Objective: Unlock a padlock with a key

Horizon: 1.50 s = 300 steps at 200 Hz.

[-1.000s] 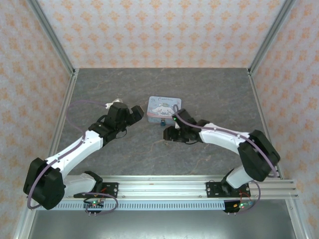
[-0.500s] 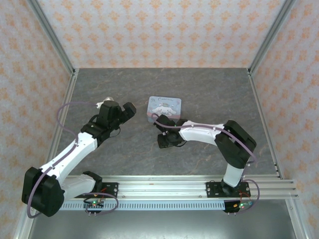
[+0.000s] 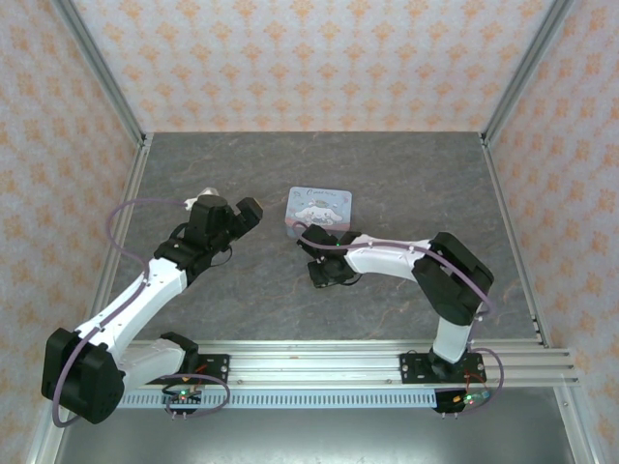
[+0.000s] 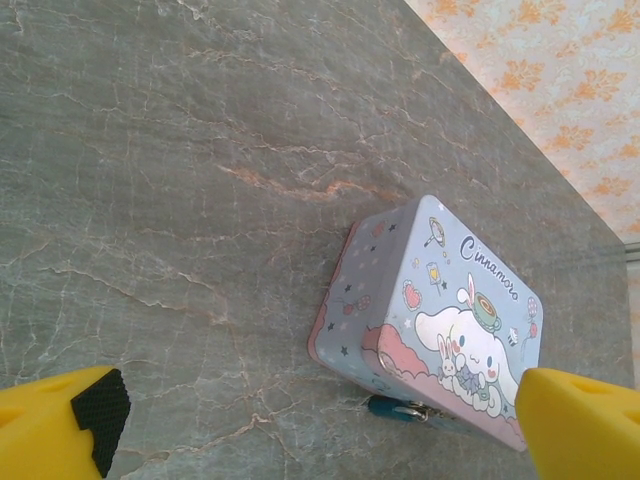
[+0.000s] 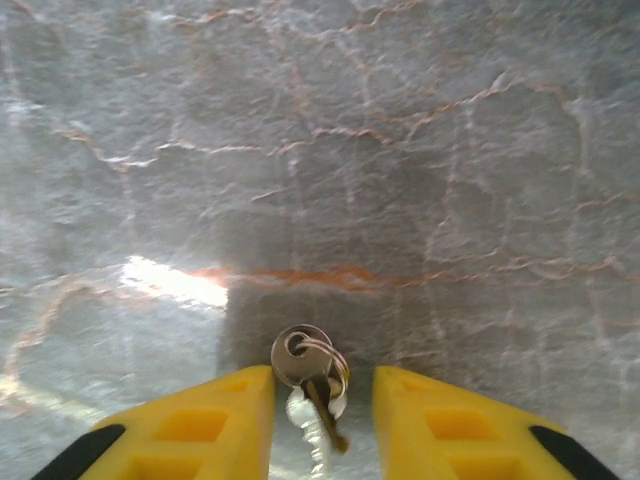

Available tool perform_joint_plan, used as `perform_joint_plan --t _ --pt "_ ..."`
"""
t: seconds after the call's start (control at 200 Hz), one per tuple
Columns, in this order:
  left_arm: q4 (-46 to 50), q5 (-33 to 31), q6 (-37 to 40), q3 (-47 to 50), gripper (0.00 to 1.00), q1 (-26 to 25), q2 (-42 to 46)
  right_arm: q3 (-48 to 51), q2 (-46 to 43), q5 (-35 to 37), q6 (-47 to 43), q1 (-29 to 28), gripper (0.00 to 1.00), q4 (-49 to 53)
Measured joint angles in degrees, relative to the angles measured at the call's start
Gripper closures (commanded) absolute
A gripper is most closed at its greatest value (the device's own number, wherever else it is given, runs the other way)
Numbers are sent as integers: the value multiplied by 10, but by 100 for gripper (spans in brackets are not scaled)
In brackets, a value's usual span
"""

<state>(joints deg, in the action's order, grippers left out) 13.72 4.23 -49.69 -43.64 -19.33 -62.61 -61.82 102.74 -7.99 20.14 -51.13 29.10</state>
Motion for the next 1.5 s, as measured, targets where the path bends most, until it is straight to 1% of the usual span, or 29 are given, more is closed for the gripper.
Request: perform_joint_plan --t 0.095,0.155,0.23,0.27,0.395,0.54,0.661,0.811,0.926,1.011,1.091,1.256,1.346,1.501 --pt "0 1 0 0 0 0 0 -6 3 5 -4 -1 77 7" --pt "0 3 0 0 0 0 0 -12 7 8 -5 -1 84 15" --pt "0 7 0 0 0 0 0 -20 11 8 -9 -1 96 21" --pt "0 9 0 0 0 0 0 -22 13 8 -9 -1 100 21" --pt "0 15 0 0 0 0 0 -37 10 7 -14 -1 100 14" --pt "0 26 0 0 0 0 0 -26 -1 3 -9 0 100 10" --pt "0 36 -5 0 0 0 0 5 -49 -18 10 11 100 -5" --pt "-2 58 -25 0 0 0 -3 44 -110 -55 50 35 100 -54" --pt "-24 88 -64 8 0 0 -9 85 -148 -85 96 50 100 -116" --pt "-68 115 -124 32 0 -1 -17 132 -180 -100 146 60 100 -185" --pt "-107 132 -184 55 3 -6 -32 177 -211 -103 201 68 100 -262" --pt "-181 153 -289 72 17 -35 -67 228 -241 -88 315 85 100 -419" --pt "-240 167 -337 72 27 -47 -92 239 -242 -65 367 89 100 -499" --pt "-337 181 -416 72 40 -59 -147 244 -235 -20 438 90 100 -619"
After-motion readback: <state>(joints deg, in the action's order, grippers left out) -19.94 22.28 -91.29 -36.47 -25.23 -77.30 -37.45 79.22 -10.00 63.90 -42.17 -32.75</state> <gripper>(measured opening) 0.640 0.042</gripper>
